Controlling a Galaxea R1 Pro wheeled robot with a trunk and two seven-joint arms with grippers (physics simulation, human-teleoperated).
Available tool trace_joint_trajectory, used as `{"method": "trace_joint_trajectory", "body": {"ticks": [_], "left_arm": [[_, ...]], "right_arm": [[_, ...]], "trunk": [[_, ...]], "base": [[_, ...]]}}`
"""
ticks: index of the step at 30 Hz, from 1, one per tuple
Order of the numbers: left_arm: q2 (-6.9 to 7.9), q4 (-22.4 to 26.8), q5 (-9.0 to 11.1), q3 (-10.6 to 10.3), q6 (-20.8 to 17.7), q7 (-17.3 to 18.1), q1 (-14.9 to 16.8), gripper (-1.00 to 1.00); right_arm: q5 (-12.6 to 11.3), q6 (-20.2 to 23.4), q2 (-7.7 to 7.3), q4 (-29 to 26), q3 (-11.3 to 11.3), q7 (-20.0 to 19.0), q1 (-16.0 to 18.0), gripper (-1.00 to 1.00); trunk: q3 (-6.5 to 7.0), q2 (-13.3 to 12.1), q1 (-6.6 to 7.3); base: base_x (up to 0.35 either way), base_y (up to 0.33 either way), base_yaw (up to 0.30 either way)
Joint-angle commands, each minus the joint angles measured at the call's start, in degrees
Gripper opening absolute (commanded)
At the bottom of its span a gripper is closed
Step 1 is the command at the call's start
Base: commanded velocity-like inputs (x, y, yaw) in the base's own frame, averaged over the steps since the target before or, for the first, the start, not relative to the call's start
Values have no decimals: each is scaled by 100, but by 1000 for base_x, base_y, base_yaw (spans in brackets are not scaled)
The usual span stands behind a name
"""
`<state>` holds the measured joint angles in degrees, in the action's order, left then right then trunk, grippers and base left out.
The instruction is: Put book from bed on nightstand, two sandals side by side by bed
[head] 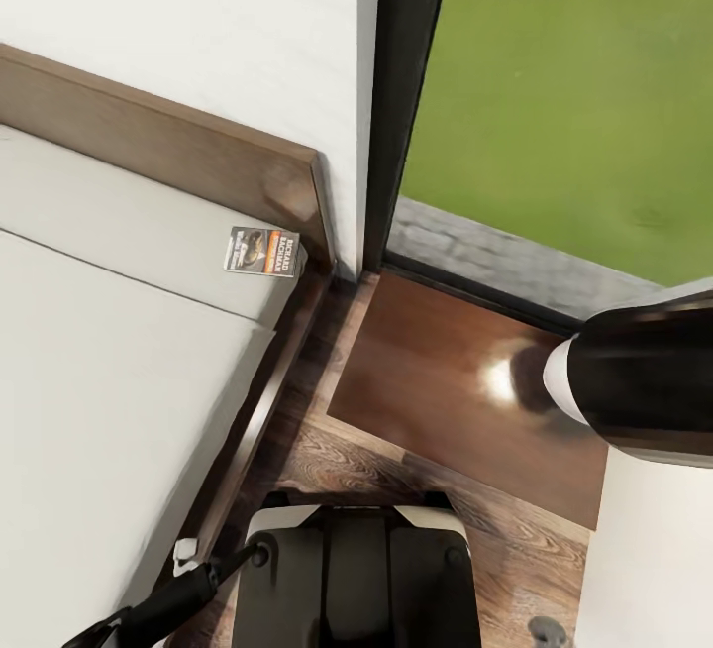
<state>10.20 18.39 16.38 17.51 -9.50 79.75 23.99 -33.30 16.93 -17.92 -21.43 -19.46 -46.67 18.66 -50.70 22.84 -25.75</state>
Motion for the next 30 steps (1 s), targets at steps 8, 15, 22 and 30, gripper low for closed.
{"method": "trace_joint_trajectory", "body": {"ticks": [8,15,22,30], "left_arm": [[-1,-2,7,7,-61,23,2,100],[-7,-16,6,7,-61,19,2,100],[-9,-28,6,7,-61,15,0,100],[-9,-29,7,7,-61,14,2,100]], "right_arm": [[-54,585,-24,-763,-32,-6,-3,100],[-53,1003,-108,-777,12,-1775,4,100],[-53,1262,-265,-775,34,-1976,5,100],[-45,1278,-274,-736,33,-1994,6,100]], "trunk": [[-5,8,-3],[-5,8,-3],[-5,8,-3],[-5,8,-3]], "base": [[0,0,0],[0,0,0],[0,0,0],[0,0,3]]}}
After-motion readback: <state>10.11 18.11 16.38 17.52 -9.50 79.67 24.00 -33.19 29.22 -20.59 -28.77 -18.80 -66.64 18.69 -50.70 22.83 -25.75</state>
